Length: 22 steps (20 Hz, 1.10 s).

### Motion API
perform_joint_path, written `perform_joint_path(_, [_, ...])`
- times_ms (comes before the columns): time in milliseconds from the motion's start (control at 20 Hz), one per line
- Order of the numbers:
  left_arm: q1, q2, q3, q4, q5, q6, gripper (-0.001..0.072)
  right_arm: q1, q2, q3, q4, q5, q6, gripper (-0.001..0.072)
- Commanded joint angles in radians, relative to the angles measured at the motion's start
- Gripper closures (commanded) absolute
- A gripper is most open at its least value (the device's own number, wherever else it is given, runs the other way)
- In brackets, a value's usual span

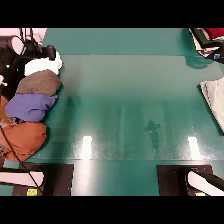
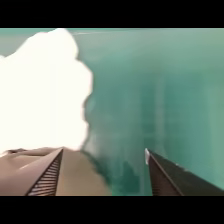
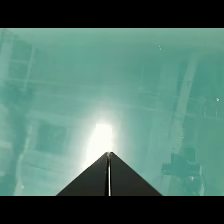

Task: Fold the shirts.

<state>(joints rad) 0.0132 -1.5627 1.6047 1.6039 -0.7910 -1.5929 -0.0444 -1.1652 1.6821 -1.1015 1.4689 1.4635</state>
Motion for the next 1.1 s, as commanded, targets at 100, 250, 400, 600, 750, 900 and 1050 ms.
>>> perform_joint_path(100, [0.098,-0.17,0.002,0.03,0.14,-0.032,0.0081,0.001,0.0,-0.001,0.001,0.006,0.001,0.0696])
perform_joint_path(250, [0.111,-0.22,0.027,0.031,0.156,-0.031,0.0081,0.001,0.0,-0.001,0.001,0.008,0.001,0.0697])
perform_joint_path(400, [0.112,-0.281,0.07,0.032,0.156,-0.03,0.0081,0.001,0.0,-0.001,0.001,0.012,0.001,0.0697])
perform_joint_path(600, [0.112,-0.339,0.092,0.032,0.154,-0.03,0.0082,0.001,0.0,-0.001,0.001,0.061,0.001,0.0697])
perform_joint_path(750, [0.112,-0.344,0.093,0.031,0.171,-0.031,0.0351,0.001,0.0,-0.001,0.001,0.073,0.001,0.0696])
perform_joint_path(900, [0.112,-0.34,0.123,0.03,0.147,-0.031,0.0681,0.001,0.0,-0.001,0.001,0.078,0.001,0.0696])
perform_joint_path(1050, [0.112,-0.316,0.265,0.008,0.036,-0.031,0.0682,0.001,0.0,-0.001,0.001,0.077,0.001,0.0697])
